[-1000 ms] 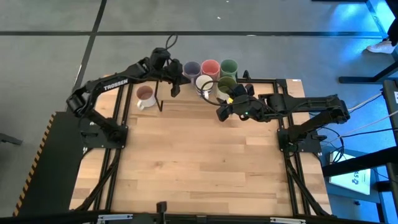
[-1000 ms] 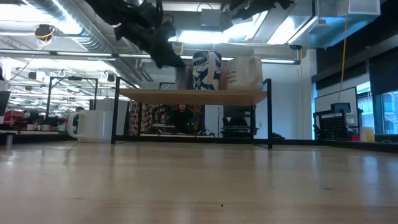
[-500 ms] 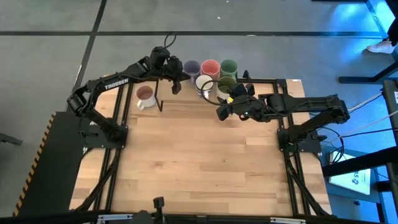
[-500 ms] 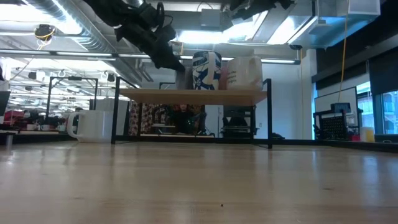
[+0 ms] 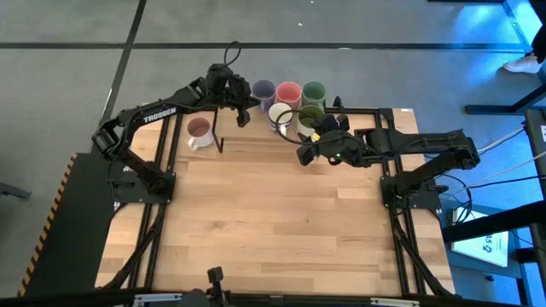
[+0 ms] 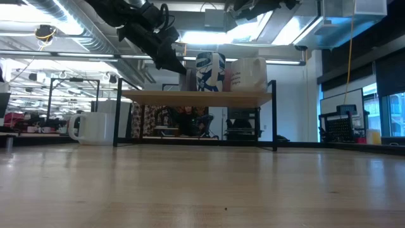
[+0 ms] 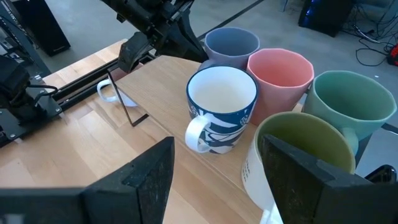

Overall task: Place coffee mugs
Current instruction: Put the blue mug on the shelf, then put the brown mug on the shelf

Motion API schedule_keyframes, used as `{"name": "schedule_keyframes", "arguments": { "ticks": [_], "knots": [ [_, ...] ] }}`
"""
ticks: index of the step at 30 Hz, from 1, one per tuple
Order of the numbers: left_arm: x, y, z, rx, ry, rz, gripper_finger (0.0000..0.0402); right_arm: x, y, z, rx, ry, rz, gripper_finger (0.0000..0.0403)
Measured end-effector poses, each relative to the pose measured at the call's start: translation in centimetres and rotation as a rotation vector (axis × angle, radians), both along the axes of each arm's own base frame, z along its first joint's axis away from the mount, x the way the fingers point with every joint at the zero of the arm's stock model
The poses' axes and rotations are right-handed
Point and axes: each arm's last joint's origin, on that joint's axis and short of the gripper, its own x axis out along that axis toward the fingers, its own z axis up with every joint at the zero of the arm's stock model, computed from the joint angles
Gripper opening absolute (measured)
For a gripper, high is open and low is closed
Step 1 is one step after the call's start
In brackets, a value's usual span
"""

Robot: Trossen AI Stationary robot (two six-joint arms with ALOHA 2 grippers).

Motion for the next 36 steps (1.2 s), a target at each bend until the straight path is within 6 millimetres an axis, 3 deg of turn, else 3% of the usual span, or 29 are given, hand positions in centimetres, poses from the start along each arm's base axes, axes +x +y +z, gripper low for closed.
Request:
{"name": "schedule_keyframes", "arguments": {
  "ticks": [5,8,13,17,21,28,36],
  "knots": [
    [0.0,-0.5,0.3,-0.022,-0.010,0.000,0.0004,0.0,0.0,0.0,0.010,0.001,0.012,0.0225],
    [-1.0,-2.0,2.2,-0.010,-0.025,0.031,0.0004,0.0,0.1,0.0,0.012,0.001,0.015,0.0225],
    [-5.2,-6.1,6.0,-0.031,-0.029,0.115,0.0004,0.1,0.1,-0.1,0.013,0.013,0.039,0.0225],
    [-8.7,-8.4,7.0,-0.088,0.042,0.285,0.0008,0.1,0.1,-0.1,-0.008,0.041,0.071,0.0225],
    [-11.3,-9.4,6.2,-0.187,0.182,0.469,0.0040,0.1,0.1,-0.1,-0.042,0.074,0.100,0.0225],
    [-13.2,-9.7,4.2,-0.353,0.369,0.769,0.0118,0.1,0.2,-0.1,-0.111,0.159,0.194,0.0225],
    [-13.6,-10.1,-0.5,-0.470,0.437,0.861,0.0131,-0.6,0.2,-0.9,-0.132,0.296,0.220,0.0225]
  ]
}}
